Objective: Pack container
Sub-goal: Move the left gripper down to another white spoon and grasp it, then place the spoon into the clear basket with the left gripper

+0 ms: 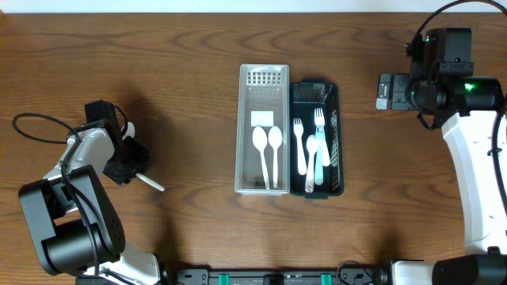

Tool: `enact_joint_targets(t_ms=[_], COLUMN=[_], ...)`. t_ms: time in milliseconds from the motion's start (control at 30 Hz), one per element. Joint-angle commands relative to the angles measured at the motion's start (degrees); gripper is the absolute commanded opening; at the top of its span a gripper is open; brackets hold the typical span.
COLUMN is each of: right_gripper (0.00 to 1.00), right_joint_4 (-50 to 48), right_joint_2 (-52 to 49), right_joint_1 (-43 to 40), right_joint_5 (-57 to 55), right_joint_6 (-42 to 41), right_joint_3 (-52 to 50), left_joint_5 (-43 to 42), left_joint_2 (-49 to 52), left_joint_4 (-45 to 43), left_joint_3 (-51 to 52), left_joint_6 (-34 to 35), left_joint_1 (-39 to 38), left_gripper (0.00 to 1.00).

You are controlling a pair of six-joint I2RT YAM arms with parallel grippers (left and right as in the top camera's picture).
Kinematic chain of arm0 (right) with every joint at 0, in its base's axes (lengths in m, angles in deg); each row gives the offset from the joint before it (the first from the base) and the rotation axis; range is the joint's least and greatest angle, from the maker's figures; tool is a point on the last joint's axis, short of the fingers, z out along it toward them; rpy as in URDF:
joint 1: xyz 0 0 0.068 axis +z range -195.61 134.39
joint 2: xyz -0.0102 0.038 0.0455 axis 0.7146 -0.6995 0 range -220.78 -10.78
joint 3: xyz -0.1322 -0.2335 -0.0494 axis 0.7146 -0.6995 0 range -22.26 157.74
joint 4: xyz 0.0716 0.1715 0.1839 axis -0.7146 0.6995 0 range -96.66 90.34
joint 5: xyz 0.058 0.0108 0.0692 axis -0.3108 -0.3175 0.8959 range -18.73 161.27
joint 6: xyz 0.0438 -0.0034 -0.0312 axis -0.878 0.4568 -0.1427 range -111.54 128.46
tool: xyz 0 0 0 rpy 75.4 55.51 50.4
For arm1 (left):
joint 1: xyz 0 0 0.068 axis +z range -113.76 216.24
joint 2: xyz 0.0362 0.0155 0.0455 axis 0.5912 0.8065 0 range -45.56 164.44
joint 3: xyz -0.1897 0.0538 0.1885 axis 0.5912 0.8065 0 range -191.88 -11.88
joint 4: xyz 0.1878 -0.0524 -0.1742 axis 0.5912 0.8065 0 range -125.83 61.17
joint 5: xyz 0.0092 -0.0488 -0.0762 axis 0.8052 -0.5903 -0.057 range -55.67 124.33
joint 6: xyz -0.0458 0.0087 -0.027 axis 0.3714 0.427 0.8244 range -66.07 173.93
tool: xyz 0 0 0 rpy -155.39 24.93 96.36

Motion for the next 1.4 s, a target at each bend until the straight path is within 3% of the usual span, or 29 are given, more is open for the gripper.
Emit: enact_joint_targets(t_ms=[0, 200, 367, 700, 900, 1033, 1367], right_gripper=[0.99, 0.99, 0.99, 0.99, 0.99, 0.99, 0.99], right_joint_4=[0.1, 0.1, 0.1, 0.0, 0.1, 0.1, 0.2], right_joint_2=[-0.4, -0.4, -0.4, -0.4, -0.4, -0.4, -0.4], right_joint_1=[-0.3, -0.3, -0.3, -0.3, -0.3, -0.3, -0.3], right_joint_5=[0.2, 0.2, 0.2, 0.2, 0.2, 0.2, 0.3], right_joint_6=[0.7, 0.7, 0.7, 0.7, 0.7, 0.7, -0.2], right_joint_3=[-0.2, -0.2, -0.2, -0.2, -0.2, -0.2, -0.2], left_joint_5=[-2.5, -2.6, -2.6, -4.0, -3.9, -3.8, -1.2], left_joint_2=[3.7, 3.7, 3.7, -2.9, -11.8, -14.9, -11.1], left_joint_4=[-0.5, 0.4, 1.2, 8.0, 12.4, 13.3, 11.1], left_joint_3=[1.6, 1.6, 1.5, -5.7, -15.2, -21.0, -23.8], left_joint_6=[0.0, 0.0, -0.2, -3.8, -9.9, -12.9, -14.1], left_joint_1=[0.0, 0.0, 0.0, -3.3, -13.8, -25.0, -47.8], left_gripper=[0.26, 0.20, 0.06, 0.06, 0.05, 0.06, 0.06])
